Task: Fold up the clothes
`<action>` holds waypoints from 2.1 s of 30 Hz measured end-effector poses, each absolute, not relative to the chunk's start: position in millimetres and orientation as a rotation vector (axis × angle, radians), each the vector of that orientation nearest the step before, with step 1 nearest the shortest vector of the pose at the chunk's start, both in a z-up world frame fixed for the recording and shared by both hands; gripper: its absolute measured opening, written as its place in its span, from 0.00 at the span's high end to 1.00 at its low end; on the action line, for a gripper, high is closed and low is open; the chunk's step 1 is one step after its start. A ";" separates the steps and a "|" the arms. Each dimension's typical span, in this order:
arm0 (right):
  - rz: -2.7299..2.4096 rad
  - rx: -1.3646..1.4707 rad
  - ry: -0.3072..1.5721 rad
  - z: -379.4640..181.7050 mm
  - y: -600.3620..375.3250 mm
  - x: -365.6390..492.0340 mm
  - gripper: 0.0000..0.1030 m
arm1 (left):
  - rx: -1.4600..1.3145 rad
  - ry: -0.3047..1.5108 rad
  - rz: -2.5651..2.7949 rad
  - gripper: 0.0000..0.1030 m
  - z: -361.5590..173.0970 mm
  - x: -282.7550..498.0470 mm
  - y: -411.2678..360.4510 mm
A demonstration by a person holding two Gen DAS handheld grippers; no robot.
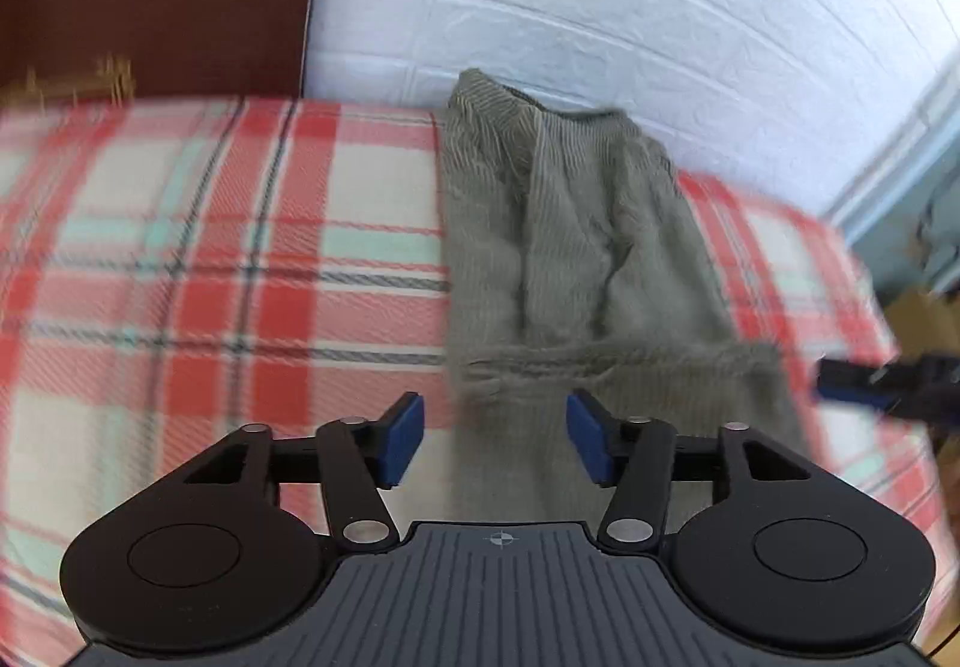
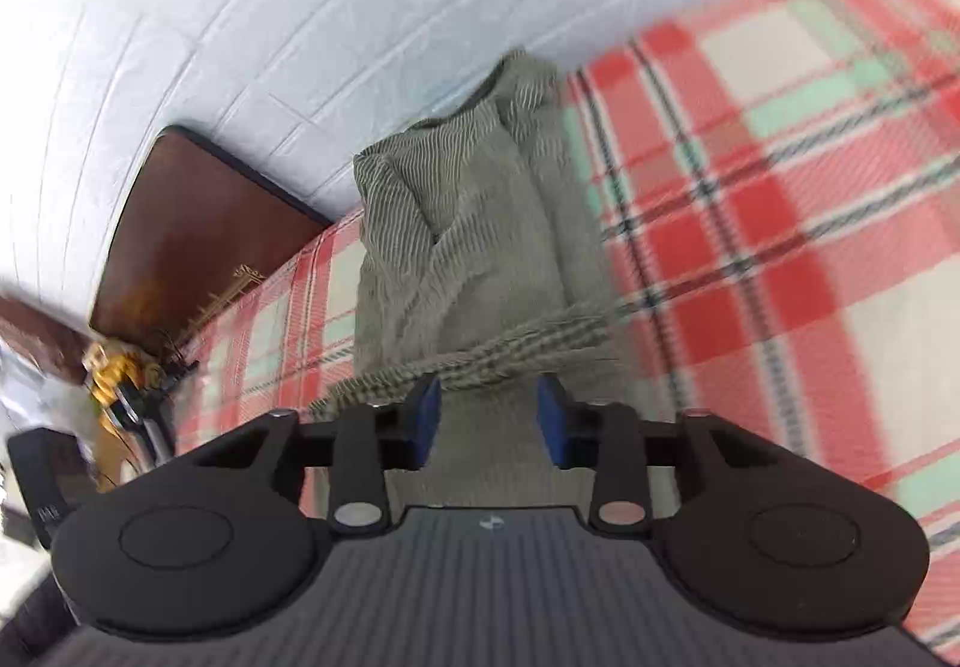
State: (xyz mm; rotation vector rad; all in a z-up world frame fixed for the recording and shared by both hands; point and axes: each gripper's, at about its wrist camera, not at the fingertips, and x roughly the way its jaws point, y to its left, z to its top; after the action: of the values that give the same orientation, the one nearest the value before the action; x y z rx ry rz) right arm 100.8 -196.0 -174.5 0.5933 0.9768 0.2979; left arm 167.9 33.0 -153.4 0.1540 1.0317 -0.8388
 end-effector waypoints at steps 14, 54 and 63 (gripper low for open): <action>0.280 0.510 1.118 -209.2 -192.3 106.2 0.95 | 0.178 1.194 -0.927 1.00 -197.1 180.6 12.2; 0.330 0.176 1.052 -173.6 -98.5 86.2 0.95 | 0.361 1.038 -1.033 0.55 -168.0 142.6 -33.8; 0.355 0.298 0.988 -156.4 -113.2 76.5 0.95 | 0.361 1.064 -1.083 0.51 -180.9 140.4 -51.6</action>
State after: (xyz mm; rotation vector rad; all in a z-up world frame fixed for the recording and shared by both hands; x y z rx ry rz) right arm 76.5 -113.2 -156.4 0.2975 0.9875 0.3552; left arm 140.4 -51.6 -180.9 0.3609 1.0642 -1.0828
